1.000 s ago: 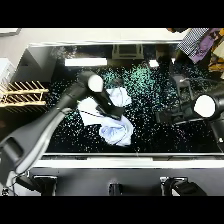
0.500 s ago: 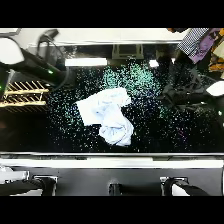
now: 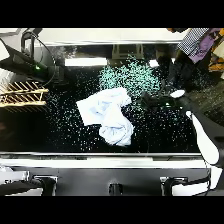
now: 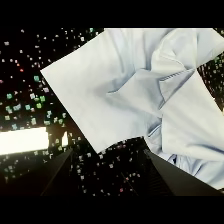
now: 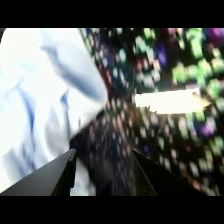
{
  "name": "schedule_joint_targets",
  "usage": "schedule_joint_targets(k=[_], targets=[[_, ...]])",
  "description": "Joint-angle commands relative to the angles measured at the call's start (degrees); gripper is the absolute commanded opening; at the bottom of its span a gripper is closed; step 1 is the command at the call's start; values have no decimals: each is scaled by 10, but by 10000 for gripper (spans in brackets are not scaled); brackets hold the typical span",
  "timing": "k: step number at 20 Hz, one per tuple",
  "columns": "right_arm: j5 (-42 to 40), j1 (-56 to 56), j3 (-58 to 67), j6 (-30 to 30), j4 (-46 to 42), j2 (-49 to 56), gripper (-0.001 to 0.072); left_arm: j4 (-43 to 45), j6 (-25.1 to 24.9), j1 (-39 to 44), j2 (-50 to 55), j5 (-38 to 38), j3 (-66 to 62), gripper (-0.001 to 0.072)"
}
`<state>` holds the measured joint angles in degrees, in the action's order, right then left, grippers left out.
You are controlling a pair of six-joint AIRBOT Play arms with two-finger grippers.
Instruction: Fold the clothes and pants, and hang the long-sleeved shirts on hangers.
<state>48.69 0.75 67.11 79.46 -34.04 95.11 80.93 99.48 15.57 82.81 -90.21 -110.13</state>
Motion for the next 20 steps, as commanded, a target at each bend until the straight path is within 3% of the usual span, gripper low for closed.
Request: schedule_joint_targets(k=[1, 4, 5, 9, 13, 18, 19, 20], targets=[[-94, 35, 1, -10, 20, 21, 418, 1, 0, -2, 9, 0, 0, 504], [-129, 56, 17, -11, 23, 31, 424, 1, 0, -2, 24, -1, 0, 506], [-129, 60, 32, -11, 23, 38, 455, 1, 4, -2, 28, 0, 1, 516], [-126, 72, 93, -5, 21, 76, 467, 1, 11, -2, 37, 0, 1, 543], [-93, 74, 96, 57, -27, 104, 469, 2, 11, -2, 38, 0, 1, 543], [-85, 85, 96, 56, -20, 111, 468, 2, 11, -3, 38, 0, 1, 543], [-85, 94, 96, 53, -20, 111, 408, 3, 11, -4, 38, 0, 1, 544], [-85, 103, 96, 39, -20, 111, 289, 3, 15, -7, 37, 0, 1, 543]])
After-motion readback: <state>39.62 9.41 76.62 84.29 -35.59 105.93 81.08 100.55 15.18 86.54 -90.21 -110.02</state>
